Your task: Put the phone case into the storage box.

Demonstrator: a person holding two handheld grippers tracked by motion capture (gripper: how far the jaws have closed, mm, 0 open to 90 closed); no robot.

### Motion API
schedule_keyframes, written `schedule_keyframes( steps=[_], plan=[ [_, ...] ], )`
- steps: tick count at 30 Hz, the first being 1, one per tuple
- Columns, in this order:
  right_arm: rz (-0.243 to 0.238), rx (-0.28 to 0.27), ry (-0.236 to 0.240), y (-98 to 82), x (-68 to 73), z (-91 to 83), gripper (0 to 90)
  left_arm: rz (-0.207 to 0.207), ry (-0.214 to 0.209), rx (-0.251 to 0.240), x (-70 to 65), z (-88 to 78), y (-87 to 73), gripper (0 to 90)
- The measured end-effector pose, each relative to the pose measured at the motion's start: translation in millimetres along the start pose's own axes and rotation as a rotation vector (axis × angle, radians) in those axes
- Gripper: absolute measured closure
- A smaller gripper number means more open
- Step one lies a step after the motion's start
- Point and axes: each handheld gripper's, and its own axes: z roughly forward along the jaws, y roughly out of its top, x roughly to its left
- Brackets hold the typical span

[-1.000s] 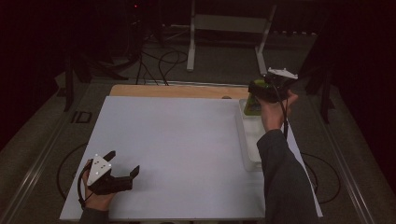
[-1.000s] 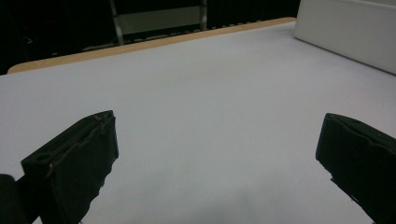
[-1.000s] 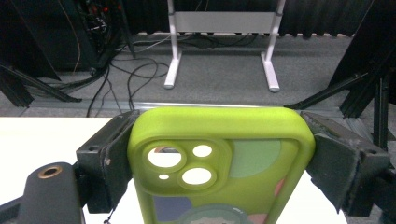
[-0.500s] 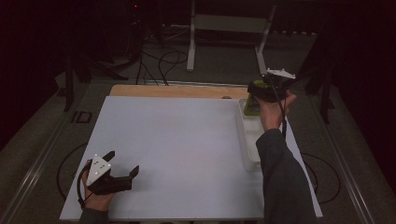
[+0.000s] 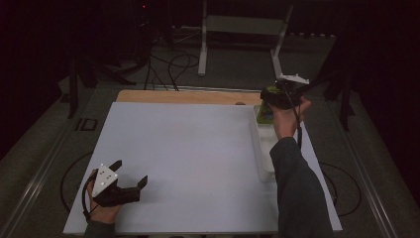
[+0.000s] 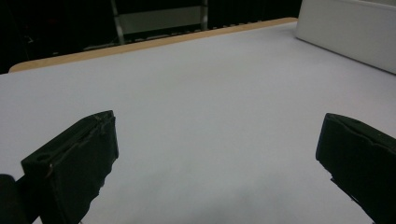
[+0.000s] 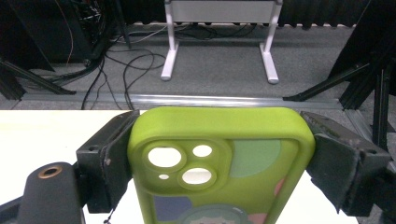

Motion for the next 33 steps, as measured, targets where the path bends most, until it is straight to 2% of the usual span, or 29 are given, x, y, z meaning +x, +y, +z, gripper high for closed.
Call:
schedule_keyframes(
  steps=[33],
  plan=[
    [-0.007,0.035,-0.014,-6.8,1.4,14.7,15.8,0.004,0.000,0.003,0.1,0.1,-0.3,0.0]
  ],
)
